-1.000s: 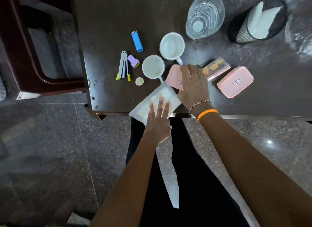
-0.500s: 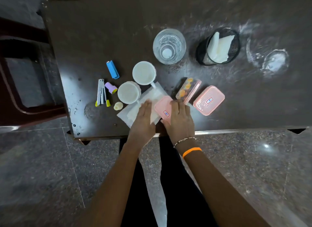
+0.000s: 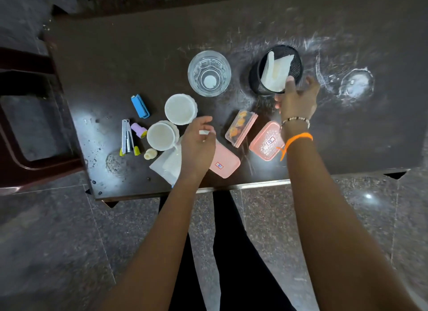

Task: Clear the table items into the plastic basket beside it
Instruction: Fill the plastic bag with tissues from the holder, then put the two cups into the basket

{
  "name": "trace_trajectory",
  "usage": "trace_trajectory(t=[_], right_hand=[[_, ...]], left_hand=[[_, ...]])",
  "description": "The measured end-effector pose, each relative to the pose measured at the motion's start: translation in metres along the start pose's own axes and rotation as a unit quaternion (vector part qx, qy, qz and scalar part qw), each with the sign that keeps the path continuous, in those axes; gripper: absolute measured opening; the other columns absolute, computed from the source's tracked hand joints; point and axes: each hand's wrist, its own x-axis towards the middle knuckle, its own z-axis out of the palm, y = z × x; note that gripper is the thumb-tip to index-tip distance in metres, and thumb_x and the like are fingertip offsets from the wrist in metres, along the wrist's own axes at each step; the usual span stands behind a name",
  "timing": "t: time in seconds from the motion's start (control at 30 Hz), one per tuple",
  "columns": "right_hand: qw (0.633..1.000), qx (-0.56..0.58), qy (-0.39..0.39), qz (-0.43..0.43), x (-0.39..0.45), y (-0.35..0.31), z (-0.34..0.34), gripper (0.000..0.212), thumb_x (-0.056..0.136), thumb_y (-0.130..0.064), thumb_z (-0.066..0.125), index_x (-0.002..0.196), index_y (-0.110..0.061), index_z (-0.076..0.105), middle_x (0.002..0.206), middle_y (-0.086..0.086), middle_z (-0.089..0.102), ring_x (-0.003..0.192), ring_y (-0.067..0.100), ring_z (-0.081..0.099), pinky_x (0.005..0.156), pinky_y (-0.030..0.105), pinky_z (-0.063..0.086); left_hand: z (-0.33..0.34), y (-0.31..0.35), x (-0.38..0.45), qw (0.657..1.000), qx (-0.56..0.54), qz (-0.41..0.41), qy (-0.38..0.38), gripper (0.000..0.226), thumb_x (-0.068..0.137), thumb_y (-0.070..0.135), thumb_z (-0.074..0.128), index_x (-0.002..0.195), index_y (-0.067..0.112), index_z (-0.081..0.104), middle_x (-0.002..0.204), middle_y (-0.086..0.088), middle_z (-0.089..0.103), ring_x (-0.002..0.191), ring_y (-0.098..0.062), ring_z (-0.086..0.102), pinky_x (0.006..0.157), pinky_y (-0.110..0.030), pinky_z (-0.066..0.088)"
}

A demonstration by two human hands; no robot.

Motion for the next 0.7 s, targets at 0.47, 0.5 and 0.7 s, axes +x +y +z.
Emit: trace_trajectory(t=[0.47, 0.5, 0.7], right_hand=[[0.995, -0.084, -0.042, -0.04, -0.015, -0.011, 0.03, 0.008, 0.079, -0.012, 0.047, 0.076, -0.02, 0.048, 0.069, 0.017, 0.067, 0.078, 0.04, 0.067, 0.072, 0.051, 0.056], [0.995, -0.084, -0.041, -0.037, -0.017, -0.012, 0.032, 0.007, 0.078, -0.014, 0.047, 0.08, -0.02, 0.048, 0.078, 0.02, 0.069, 0.081, 0.039, 0.067, 0.074, 0.051, 0.056], [0.996, -0.073, -0.035, -0.036, -0.024, -0.013, 0.036, 0.009, 0.082, -0.011, 0.045, 0.085, -0.019, 0.048, 0.09, 0.025, 0.068, 0.083, 0.04, 0.066, 0.075, 0.053, 0.055]], left_hand=[[-0.001, 0.043, 0.021, 0.977, -0.177, -0.115, 0.022, 0.032, 0.092, 0.01, 0.053, 0.123, 0.018, 0.049, 0.085, 0.007, 0.063, 0.071, -0.002, 0.064, 0.06, -0.007, 0.048], [-0.002, 0.043, 0.02, 0.978, -0.176, -0.113, 0.02, 0.032, 0.092, 0.009, 0.052, 0.123, 0.018, 0.049, 0.085, 0.007, 0.062, 0.071, -0.002, 0.064, 0.061, -0.008, 0.048], [-0.004, 0.042, 0.017, 0.98, -0.171, -0.101, 0.014, 0.033, 0.092, 0.009, 0.051, 0.124, 0.016, 0.048, 0.083, 0.007, 0.061, 0.073, -0.003, 0.064, 0.073, -0.015, 0.049]])
